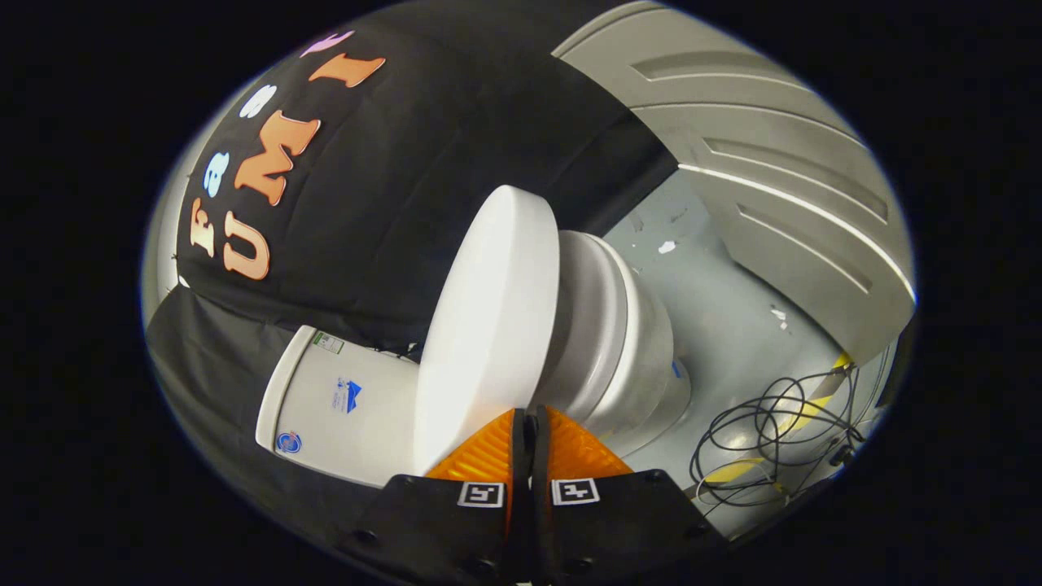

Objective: Open the toilet lid.

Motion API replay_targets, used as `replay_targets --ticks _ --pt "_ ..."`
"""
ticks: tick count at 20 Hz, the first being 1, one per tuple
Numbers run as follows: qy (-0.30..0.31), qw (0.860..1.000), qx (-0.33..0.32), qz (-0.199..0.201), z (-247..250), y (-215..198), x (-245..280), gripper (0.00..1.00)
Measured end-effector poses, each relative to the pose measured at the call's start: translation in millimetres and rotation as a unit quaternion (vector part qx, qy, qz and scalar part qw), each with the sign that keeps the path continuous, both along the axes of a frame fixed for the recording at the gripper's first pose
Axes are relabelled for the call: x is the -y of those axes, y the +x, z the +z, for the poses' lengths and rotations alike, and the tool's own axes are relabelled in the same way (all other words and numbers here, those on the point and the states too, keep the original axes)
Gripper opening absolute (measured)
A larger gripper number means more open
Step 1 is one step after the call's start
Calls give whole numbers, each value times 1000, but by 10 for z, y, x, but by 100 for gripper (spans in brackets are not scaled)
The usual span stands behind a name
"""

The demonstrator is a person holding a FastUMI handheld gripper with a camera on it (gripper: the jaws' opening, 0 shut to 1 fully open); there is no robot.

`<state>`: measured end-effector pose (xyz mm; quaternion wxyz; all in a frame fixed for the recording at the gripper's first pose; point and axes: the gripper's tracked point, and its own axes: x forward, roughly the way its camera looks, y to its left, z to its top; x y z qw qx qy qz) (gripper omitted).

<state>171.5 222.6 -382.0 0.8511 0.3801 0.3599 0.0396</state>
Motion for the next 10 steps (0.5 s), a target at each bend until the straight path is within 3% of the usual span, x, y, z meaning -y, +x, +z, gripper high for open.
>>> replay_targets --ticks 10 --pt "-123 992 12 -4 577 50 -174 8"
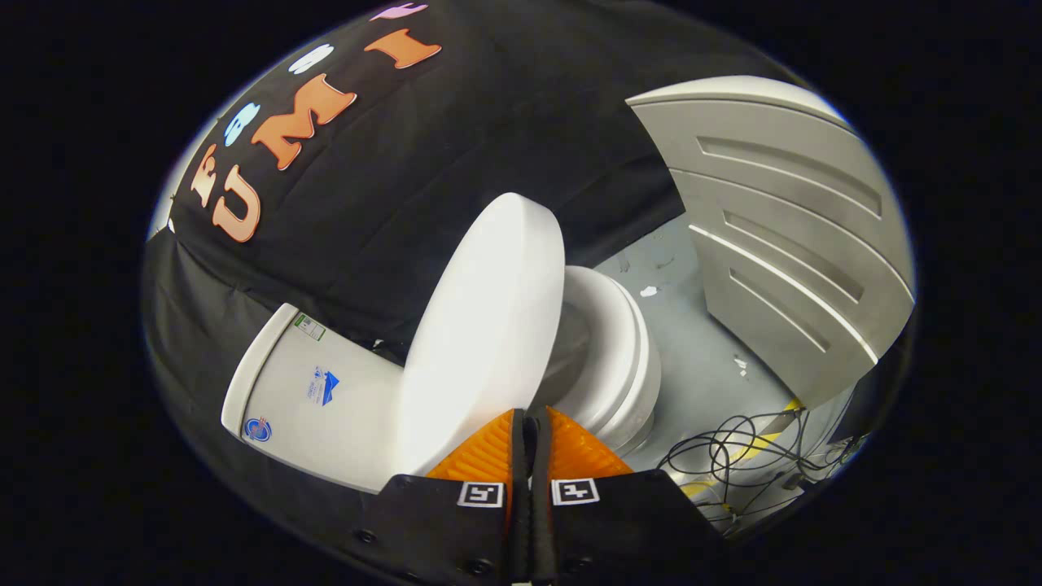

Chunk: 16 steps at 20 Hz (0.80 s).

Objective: Open the toilet lid.

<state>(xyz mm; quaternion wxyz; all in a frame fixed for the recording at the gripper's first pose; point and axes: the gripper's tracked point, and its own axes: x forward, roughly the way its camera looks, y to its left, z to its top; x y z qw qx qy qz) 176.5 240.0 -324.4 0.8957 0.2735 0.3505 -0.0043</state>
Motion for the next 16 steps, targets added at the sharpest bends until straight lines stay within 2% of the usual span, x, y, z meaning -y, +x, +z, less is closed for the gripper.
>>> replay_targets --ticks 7,16 --pt "-110 992 53 41 621 68 -385 8" --pt "-180 981 67 30 941 64 -647 8"
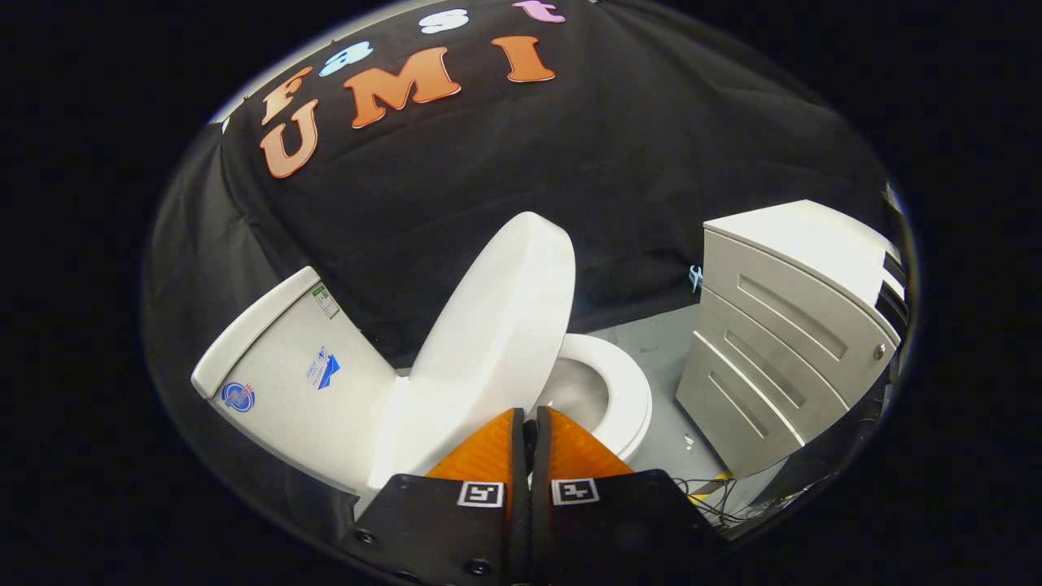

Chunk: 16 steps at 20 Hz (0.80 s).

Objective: Open the toilet lid.

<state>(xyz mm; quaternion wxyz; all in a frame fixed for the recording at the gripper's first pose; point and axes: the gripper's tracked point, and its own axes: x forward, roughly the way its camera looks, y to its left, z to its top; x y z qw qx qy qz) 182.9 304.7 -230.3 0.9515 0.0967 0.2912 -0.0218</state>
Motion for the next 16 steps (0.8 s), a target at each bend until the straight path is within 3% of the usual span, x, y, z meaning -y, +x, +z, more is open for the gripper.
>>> replay_targets --ticks 9,16 --pt "-61 998 28 4 360 19 -371 8" --pt "-114 992 49 31 654 23 -788 8"
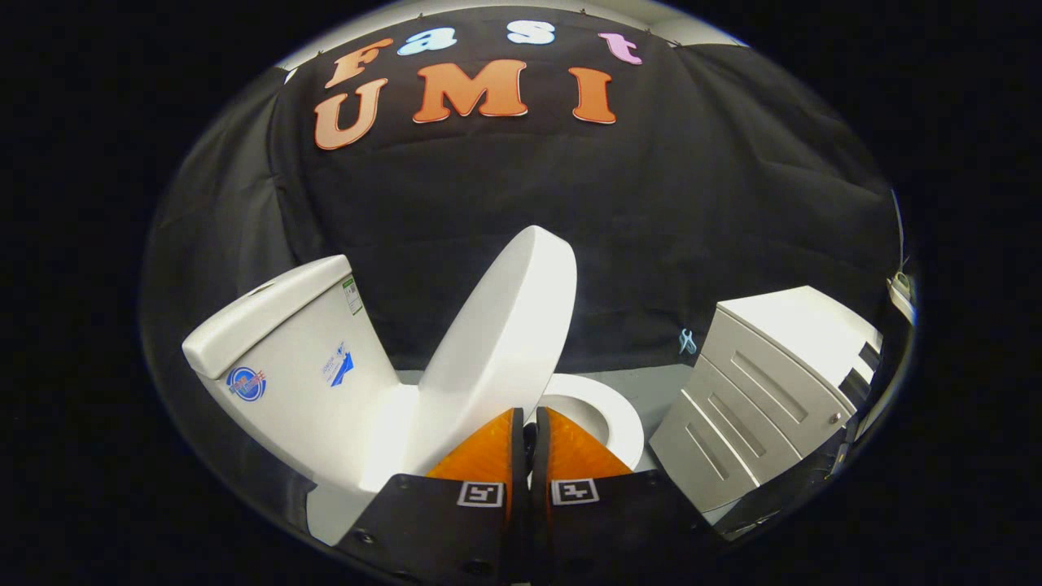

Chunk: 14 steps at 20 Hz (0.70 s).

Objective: Open the toilet lid.

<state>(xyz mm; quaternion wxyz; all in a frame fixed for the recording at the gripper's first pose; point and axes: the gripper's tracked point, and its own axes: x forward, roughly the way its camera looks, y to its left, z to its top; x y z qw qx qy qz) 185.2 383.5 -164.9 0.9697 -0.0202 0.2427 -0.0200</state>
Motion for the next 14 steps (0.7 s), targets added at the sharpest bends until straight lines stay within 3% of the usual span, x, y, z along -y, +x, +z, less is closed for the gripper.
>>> replay_targets --ticks 8,11,14 --pt "-75 995 47 51 445 64 -625 8" --pt "-46 989 66 123 758 61 -1439 8" --pt "-98 978 85 162 953 4 -1749 8"
